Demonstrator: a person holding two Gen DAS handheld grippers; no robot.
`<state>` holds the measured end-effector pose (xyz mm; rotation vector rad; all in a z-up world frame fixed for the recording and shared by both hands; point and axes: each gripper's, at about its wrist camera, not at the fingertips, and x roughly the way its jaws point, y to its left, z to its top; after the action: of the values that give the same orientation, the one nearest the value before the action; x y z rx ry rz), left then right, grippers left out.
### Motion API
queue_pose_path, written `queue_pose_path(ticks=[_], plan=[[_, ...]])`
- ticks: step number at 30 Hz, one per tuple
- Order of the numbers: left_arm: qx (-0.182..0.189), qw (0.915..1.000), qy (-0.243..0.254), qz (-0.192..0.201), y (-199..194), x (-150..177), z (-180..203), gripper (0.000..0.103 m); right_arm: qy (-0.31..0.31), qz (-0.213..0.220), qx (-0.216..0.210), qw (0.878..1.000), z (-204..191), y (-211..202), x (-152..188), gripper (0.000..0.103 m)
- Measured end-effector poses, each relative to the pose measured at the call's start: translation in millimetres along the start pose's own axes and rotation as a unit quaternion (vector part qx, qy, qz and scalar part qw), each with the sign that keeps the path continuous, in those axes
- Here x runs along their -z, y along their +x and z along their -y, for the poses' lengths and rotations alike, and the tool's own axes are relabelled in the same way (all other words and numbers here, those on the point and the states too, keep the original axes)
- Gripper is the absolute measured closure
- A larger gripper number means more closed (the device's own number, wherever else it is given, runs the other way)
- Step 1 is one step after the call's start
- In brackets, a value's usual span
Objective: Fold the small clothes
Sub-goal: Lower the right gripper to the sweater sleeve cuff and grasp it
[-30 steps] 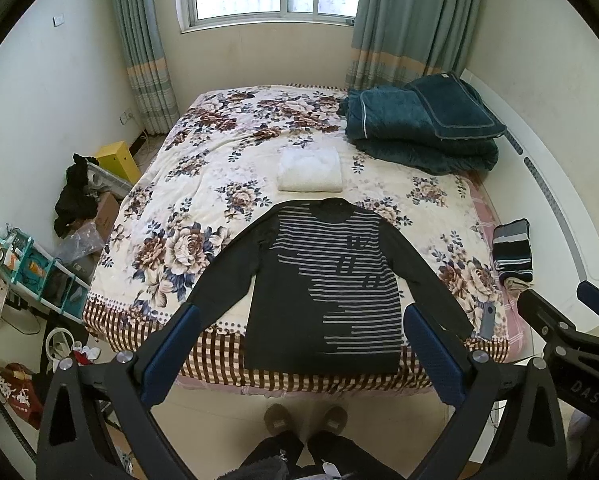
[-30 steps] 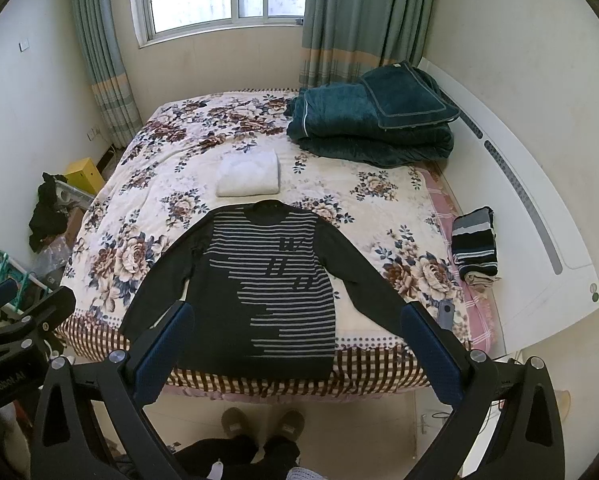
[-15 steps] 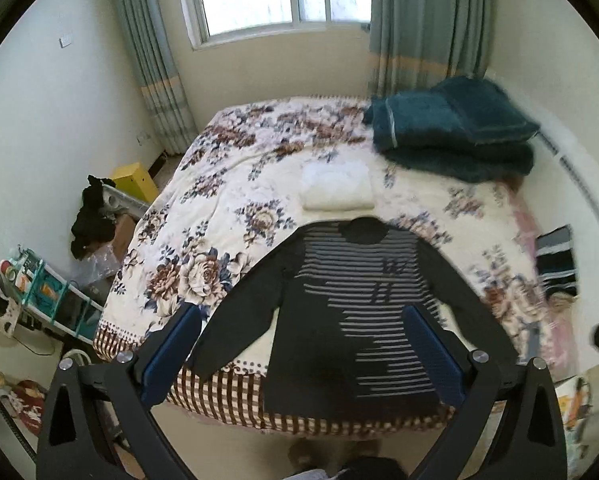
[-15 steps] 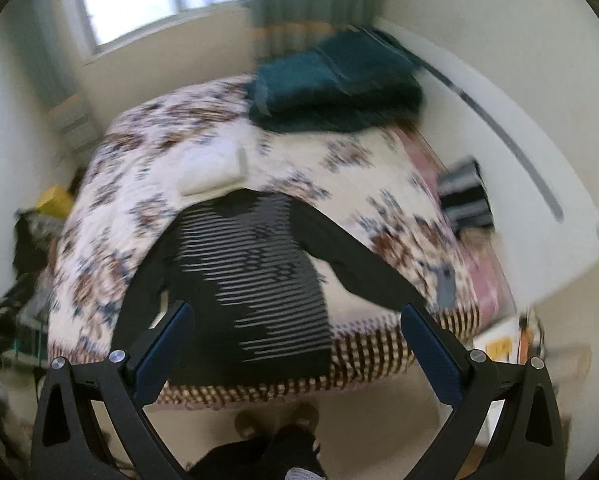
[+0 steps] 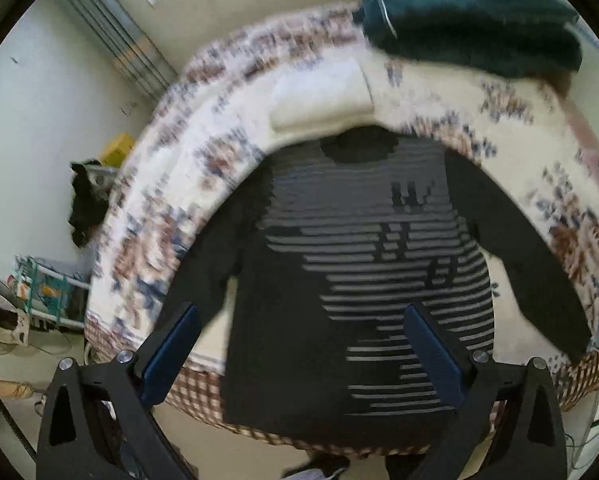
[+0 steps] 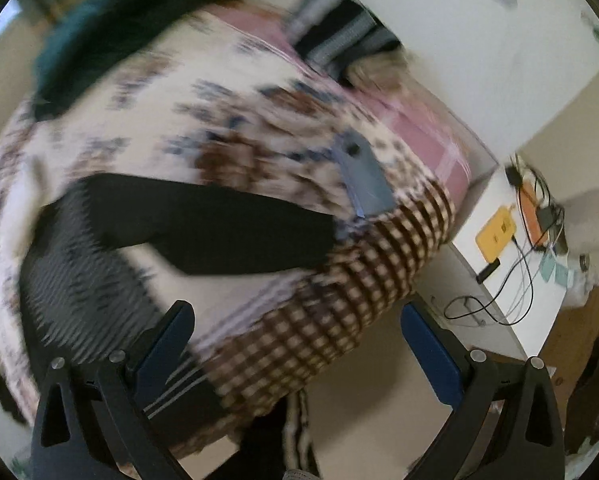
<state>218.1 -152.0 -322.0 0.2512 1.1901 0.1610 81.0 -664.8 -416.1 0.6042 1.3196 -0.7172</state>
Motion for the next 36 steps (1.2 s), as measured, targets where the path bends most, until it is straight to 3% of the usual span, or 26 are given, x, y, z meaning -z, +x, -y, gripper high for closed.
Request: queue_pose_path(ticks=[7, 12, 15, 16, 17, 18, 19, 23, 26, 28, 30, 31, 32, 33, 34, 36], plan=[[-0.032, 0.9973, 0.025, -0.061, 95.5, -0.6, 60.8, 0.0, 0.1, -0.074, -0.003, 0.992, 52.8, 176.3, -32.6, 0.005], [-0.039, 0.9943, 0.049, -0.087, 149.1, -5.5, 93.2, 0.0, 0.15, -0.101, -0.023, 0.983, 51.8, 246.8, -33.2, 0.008], [-0.038, 0.9923, 0.066, -0.098, 175.6, -6.1, 109.0, 0.0, 0.168, -0.11, -0.037, 0.979, 43.5, 274.6, -33.8, 0.02], [-0.038, 0.9917, 0.07, -0.101, 182.8, -5.2, 112.9, 0.0, 0.181, -0.108, -0.043, 0.977, 43.0, 278.4, -33.2, 0.033], [-0.037, 0.9913, 0.072, -0.104, 186.4, -5.5, 116.2, 0.0, 0.191, -0.098, -0.05, 0.975, 42.7, 276.6, -32.2, 0.065], [-0.034, 0.9911, 0.073, -0.106, 190.0, -5.5, 118.8, 0.0, 0.194, -0.085, -0.046, 0.976, 42.7, 270.9, -31.9, 0.086], [-0.03, 0.9911, 0.073, -0.107, 192.3, -6.2, 121.5, 0.0, 0.196, -0.082, -0.045, 0.976, 44.1, 266.9, -32.2, 0.1], [-0.013, 0.9918, 0.074, -0.103, 191.0, -12.0, 131.9, 0.0, 0.201, -0.029, -0.046, 0.978, 54.9, 224.5, -44.5, 0.103], [-0.001, 0.9927, 0.073, -0.096, 190.5, -17.7, 137.9, 0.0, 0.185, 0.025, 0.016, 0.982, 60.2, 200.1, -68.5, 0.103], [0.004, 0.9926, 0.074, -0.097, 192.3, -20.7, 141.8, 0.0, 0.186, 0.005, 0.013, 0.983, 75.1, 209.7, -88.4, 0.103], [0.009, 0.9925, 0.071, -0.099, 193.6, -21.7, 142.6, 0.0, 0.215, -0.039, -0.052, 0.974, 83.5, 223.2, -93.7, 0.099], [0.011, 0.9926, 0.07, -0.099, 194.9, -22.1, 143.2, 0.0, 0.22, -0.054, -0.069, 0.972, 88.8, 227.2, -94.2, 0.084], [0.011, 0.9925, 0.07, -0.1, 195.8, -21.2, 143.4, 0.0, 0.223, -0.064, -0.081, 0.969, 85.3, 228.8, -90.3, 0.061], [0.011, 0.9922, 0.07, -0.103, 198.8, -20.7, 143.2, 0.0, 0.23, -0.069, -0.102, 0.965, 81.5, 230.8, -83.5, 0.05], [0.01, 0.992, 0.068, -0.106, 201.6, -19.9, 142.0, 0.0, 0.246, -0.079, -0.117, 0.959, 78.1, 234.4, -73.3, 0.041], [0.008, 0.9916, 0.063, -0.113, 206.4, -17.9, 139.0, 0.0, 0.283, -0.101, -0.136, 0.944, 75.0, 243.5, -50.9, 0.041]])
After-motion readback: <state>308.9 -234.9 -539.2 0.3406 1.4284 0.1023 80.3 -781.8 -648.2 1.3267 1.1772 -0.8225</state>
